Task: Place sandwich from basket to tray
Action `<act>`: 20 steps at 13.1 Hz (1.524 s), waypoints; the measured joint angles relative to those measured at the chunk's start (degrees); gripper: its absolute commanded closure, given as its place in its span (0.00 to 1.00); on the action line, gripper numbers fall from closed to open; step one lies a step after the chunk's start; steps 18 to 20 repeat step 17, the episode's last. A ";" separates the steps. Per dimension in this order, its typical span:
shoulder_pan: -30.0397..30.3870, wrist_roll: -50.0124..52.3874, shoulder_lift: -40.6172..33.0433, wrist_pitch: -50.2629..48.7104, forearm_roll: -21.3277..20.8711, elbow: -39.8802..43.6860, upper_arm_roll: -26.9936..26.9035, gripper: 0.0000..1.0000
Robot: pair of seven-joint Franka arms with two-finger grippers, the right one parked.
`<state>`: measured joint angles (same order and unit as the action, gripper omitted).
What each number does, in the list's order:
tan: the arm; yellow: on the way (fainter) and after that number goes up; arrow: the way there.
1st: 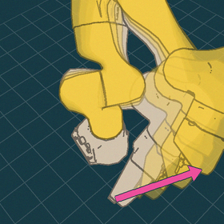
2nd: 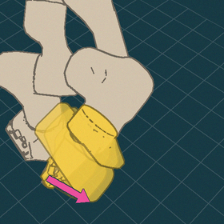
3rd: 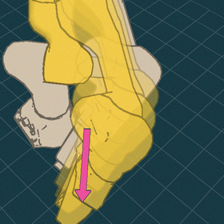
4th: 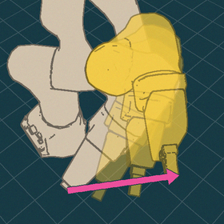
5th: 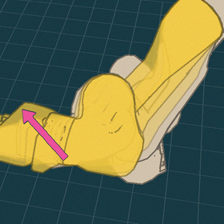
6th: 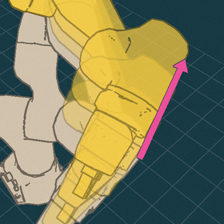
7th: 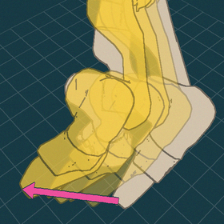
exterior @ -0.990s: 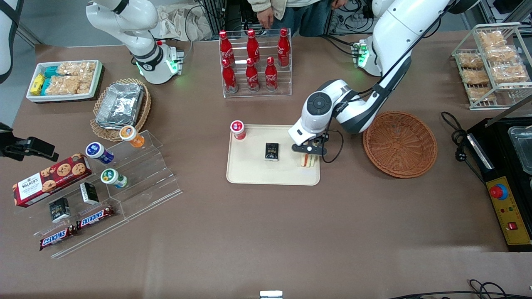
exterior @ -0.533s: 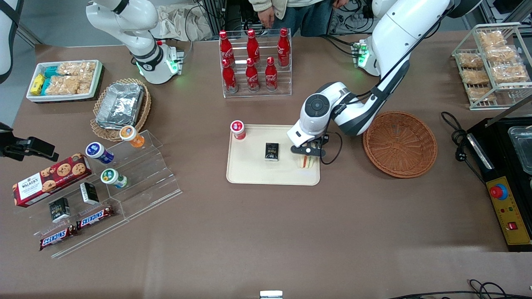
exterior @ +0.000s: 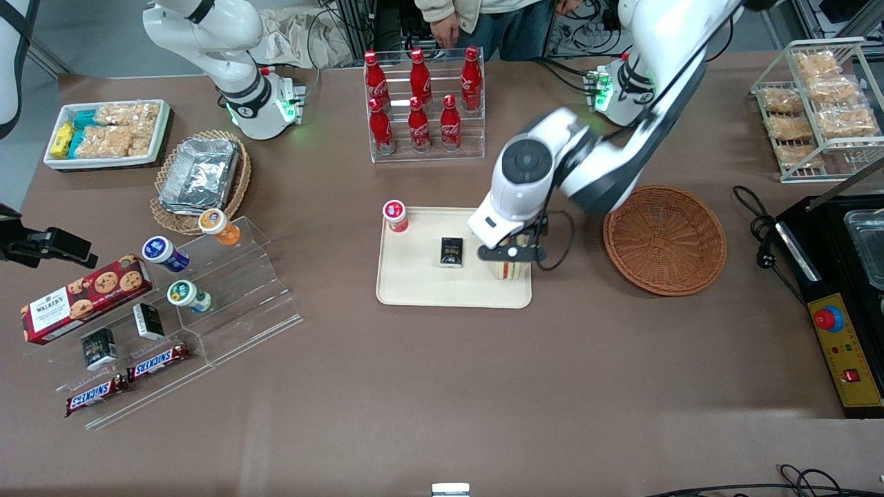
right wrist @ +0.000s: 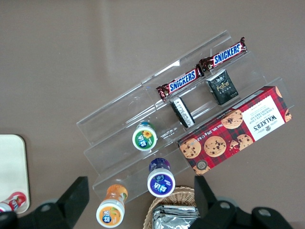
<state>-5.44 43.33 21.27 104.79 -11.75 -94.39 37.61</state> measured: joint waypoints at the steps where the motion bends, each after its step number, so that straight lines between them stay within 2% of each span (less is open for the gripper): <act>1: 0.35 -1.95 -1.59 -6.56 0.12 4.91 -0.10 0.00; 3: 3.43 -8.72 -4.34 -12.43 0.54 11.39 -0.35 0.00; 5: 9.41 -16.45 -7.68 -14.42 2.13 13.73 -0.52 0.00; 9: 22.26 -31.22 -12.42 -16.89 5.85 13.67 -0.89 0.00; 12: 27.51 -37.33 -13.76 -16.97 7.21 13.18 -0.89 0.00; 14: 27.79 -37.35 -14.57 -17.04 7.39 12.80 -1.35 0.00; 15: 25.66 -36.39 -14.88 -17.09 7.41 12.56 -3.25 0.00; 17: 15.50 -35.24 -15.45 -17.89 7.68 12.18 -13.94 0.00; 20: 15.50 -35.24 -15.45 -17.89 7.68 12.18 -13.94 0.00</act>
